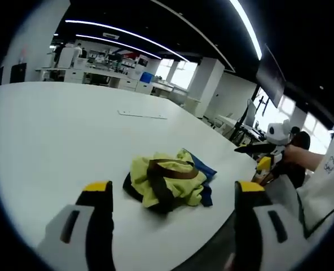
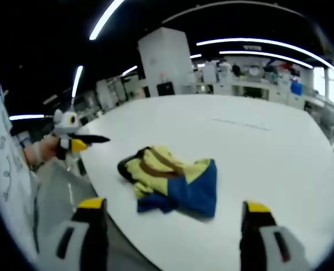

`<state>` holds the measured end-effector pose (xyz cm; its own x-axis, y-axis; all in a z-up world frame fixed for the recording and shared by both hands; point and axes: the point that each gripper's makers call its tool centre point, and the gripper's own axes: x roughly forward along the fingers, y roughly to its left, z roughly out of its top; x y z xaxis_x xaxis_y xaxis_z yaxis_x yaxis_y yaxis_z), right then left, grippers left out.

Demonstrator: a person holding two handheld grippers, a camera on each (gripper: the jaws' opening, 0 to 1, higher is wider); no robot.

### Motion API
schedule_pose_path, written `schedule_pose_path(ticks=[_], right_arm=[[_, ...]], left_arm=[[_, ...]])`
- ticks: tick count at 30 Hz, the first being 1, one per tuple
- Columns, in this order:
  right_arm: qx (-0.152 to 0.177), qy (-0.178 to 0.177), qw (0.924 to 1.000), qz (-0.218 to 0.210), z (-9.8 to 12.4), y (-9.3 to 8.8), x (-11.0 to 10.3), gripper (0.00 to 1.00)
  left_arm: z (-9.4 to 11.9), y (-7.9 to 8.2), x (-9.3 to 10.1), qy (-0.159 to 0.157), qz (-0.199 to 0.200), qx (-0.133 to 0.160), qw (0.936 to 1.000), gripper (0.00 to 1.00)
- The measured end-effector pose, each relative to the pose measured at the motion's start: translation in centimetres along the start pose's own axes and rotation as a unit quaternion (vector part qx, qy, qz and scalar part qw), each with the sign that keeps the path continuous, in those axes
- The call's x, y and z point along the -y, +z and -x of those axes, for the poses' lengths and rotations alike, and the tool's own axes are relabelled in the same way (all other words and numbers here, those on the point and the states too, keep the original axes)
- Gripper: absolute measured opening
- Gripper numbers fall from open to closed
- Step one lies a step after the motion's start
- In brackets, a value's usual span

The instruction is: Fold the garment on the visible template until the final outline fits inside the template.

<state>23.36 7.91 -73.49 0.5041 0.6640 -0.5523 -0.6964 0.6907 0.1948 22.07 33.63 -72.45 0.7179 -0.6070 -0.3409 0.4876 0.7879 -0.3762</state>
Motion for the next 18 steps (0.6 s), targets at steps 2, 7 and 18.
schedule_pose_path(ticks=[2,7,18], right_arm=[[0.000,0.000,1.0000,-0.001,0.02,-0.06,-0.03,0.99],[-0.004,0.001,1.0000,0.001,-0.03,-0.15,-0.02,0.99],[-0.010,0.003,0.9999,0.002,-0.34,-0.42,-0.04,0.99]], left_arm=[[0.01,-0.06,-0.11,0.000,0.000,-0.001,1.0000,0.86],[-0.01,-0.20,-0.22,0.000,-0.002,-0.004,1.0000,0.86],[-0.06,-0.38,-0.58,0.001,-0.003,-0.007,1.0000,0.85]])
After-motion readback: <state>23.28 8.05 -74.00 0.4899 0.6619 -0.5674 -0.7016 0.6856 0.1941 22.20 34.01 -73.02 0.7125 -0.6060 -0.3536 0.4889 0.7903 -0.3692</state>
